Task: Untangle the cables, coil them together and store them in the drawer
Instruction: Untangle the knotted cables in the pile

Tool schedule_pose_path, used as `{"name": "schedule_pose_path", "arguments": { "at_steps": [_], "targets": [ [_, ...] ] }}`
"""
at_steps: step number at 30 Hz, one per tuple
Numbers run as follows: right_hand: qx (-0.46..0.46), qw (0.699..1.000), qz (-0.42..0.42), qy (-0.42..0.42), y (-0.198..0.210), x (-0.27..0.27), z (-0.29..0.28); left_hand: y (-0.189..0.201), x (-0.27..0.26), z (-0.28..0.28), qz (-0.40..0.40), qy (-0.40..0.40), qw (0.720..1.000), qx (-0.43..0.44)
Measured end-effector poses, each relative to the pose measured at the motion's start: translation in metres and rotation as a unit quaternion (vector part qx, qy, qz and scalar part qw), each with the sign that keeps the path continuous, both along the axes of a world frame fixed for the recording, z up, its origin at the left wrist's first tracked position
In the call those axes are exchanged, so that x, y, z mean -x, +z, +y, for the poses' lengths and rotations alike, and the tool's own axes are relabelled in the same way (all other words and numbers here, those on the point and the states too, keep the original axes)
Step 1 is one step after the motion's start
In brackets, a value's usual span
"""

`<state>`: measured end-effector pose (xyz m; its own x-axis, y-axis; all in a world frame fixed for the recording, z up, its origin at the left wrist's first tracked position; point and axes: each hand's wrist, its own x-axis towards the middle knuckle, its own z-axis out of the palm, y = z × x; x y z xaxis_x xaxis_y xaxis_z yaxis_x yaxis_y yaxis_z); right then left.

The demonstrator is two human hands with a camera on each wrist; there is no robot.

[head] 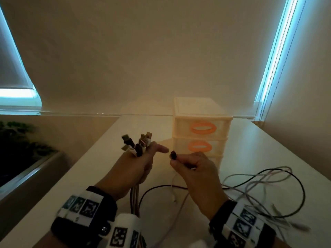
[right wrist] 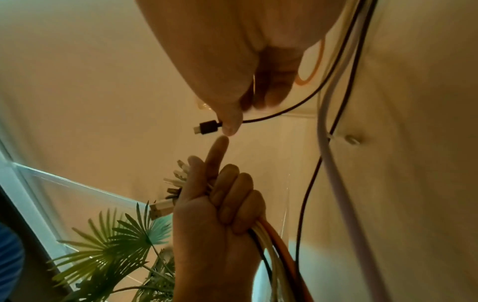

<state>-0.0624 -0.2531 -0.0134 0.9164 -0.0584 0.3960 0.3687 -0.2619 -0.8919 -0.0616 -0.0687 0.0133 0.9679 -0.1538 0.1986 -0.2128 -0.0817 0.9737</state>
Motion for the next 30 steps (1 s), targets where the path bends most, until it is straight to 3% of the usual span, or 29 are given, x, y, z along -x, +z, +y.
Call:
{"name": "schedule_pose_path", "arguments": {
  "at_steps": [4,7,11,14,18,20,24,30],
  "targets": [
    [-0.051,0.998,-0.035,0.017,0.001,-0.006,-0.008,0.001,0.013,-0.018,-0.043,-0.002,0.996,-0.077],
    [-0.019,0.998,-0.037,0.047,-0.006,-0.001,0.002,-0.004,0.012,-0.025,-0.079,-0.003,0.991,-0.106],
    [-0.065,0.993,0.025,0.092,-0.020,-0.002,0.016,-0.012,0.006,-0.032,-0.075,0.031,0.983,-0.162],
    [-0.057,0.986,0.058,0.146,-0.014,-0.001,0.012,-0.015,0.005,-0.031,-0.042,0.070,0.992,-0.100],
    [0.052,0.980,0.105,0.161,-0.018,-0.008,-0.005,-0.012,-0.009,-0.011,0.010,0.094,0.984,0.152],
    [0.090,0.980,0.096,0.150,-0.021,-0.016,-0.013,-0.010,-0.013,-0.005,0.020,0.081,0.973,0.217],
    [0.084,0.990,0.049,0.097,-0.022,-0.023,-0.023,-0.018,-0.014,-0.010,0.058,0.040,0.975,0.210],
    [0.089,0.988,0.034,0.125,-0.026,-0.018,-0.021,-0.023,-0.009,-0.019,0.090,-0.005,0.989,0.114]
  ]
}}
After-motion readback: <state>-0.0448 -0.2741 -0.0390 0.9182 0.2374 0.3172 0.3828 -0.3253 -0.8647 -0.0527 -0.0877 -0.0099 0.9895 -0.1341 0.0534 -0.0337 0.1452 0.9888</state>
